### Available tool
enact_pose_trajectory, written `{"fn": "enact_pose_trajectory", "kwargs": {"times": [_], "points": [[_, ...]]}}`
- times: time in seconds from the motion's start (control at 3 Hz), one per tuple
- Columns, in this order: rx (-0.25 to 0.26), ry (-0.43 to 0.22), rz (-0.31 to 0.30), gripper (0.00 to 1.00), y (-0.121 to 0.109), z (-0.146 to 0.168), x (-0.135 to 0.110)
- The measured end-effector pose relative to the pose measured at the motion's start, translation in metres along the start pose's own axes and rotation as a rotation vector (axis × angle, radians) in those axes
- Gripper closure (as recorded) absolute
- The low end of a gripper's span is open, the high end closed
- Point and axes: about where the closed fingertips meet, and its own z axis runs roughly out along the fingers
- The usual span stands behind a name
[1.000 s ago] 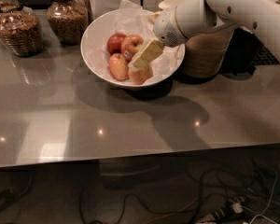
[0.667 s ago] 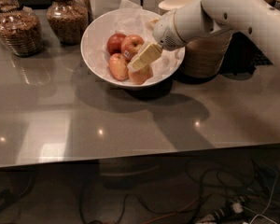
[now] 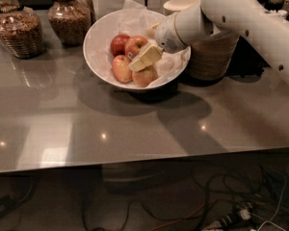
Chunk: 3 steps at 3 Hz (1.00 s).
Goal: Pick apple from white bowl
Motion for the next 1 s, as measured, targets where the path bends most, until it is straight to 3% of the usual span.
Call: {"fn": "enact_pose_trajectory", "kwargs": {"times": [0.33, 1.0], "points": [[-0.006, -0.001, 0.008, 0.46, -0.0006, 0.0045, 0.0011], [-0.008, -0.003, 0.010, 0.92, 0.0017, 0.0022, -0.0009]]}}
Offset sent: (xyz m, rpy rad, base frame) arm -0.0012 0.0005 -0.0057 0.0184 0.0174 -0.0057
